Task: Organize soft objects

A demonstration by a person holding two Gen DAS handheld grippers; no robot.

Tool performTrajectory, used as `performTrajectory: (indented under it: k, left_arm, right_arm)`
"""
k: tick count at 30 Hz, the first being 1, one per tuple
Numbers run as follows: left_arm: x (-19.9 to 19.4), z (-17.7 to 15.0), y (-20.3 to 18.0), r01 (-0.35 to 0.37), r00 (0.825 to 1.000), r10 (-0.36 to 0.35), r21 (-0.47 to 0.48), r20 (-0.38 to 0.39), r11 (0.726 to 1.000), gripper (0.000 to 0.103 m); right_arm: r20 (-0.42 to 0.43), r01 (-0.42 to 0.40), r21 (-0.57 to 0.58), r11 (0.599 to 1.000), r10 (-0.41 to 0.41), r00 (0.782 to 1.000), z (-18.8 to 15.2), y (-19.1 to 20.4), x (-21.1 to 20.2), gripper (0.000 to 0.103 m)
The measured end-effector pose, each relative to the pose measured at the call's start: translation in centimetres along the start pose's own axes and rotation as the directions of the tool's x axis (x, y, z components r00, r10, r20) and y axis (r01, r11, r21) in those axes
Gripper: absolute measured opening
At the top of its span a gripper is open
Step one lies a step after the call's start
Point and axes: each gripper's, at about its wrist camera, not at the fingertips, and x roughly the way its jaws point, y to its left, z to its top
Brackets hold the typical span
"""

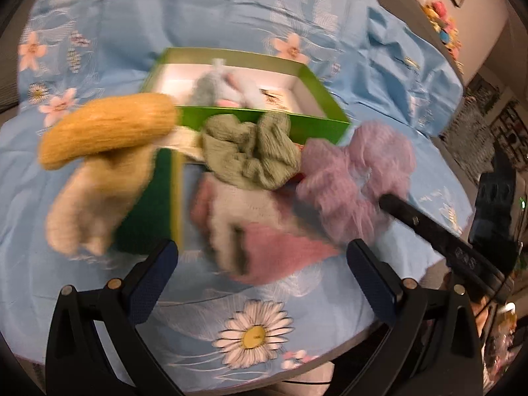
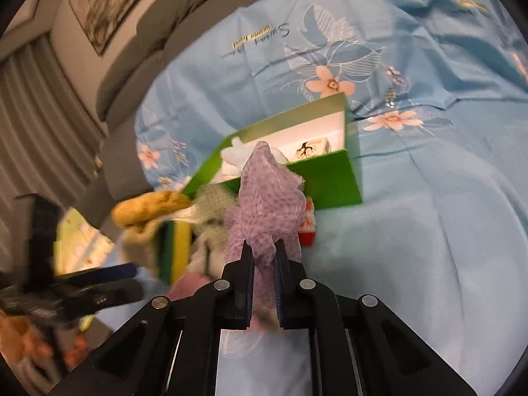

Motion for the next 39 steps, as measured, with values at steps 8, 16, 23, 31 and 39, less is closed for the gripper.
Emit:
performTrajectory:
  k: [8, 16, 23, 31, 39]
  left_arm:
    - [5.1, 0.4, -6.1, 0.154, 0.983, -0.148, 0.053, -0.105, 0.987, 0.102]
    - [9.9, 0.5, -10.5, 0.121, 0.981, -0.097, 0.141, -0.168, 0.983, 0.086]
    - [12.1, 0.5, -10.8, 0.139, 0.968, -0.106, 0.134, -0.228, 0.981, 0.034]
    - [11.3, 0.3, -11.8, 0.174, 0.967, -0.136, 0.170, -0.214, 0.970, 0.015]
    - [7.7, 2.8, -11.7, 0.167, 0.983, -0.148, 0.182, -0.113, 0.969, 0.016]
  right_arm:
    - [-0.088, -0.005, 0.183, 0.983, 0.022, 0.996, -2.8, -4.6, -4.5, 0.012]
    - [-0.148, 0.053, 0.316, 0.947, -0.006, 0.989, -4.8, -9.0, -4.3, 0.012]
    - [-0.157, 0.043, 0.327, 0.944, 0.010, 0.988, -5.3, -9.8, -3.9, 0.012]
    - [-0.155, 0.020, 0.277, 0.961, 0.024, 0.988, -5.1, -8.9, -3.8, 0.012]
    - [-0.111, -0.003, 0.203, 0.979, 0.025, 0.994, -2.8, -6.9, -4.6, 0.012]
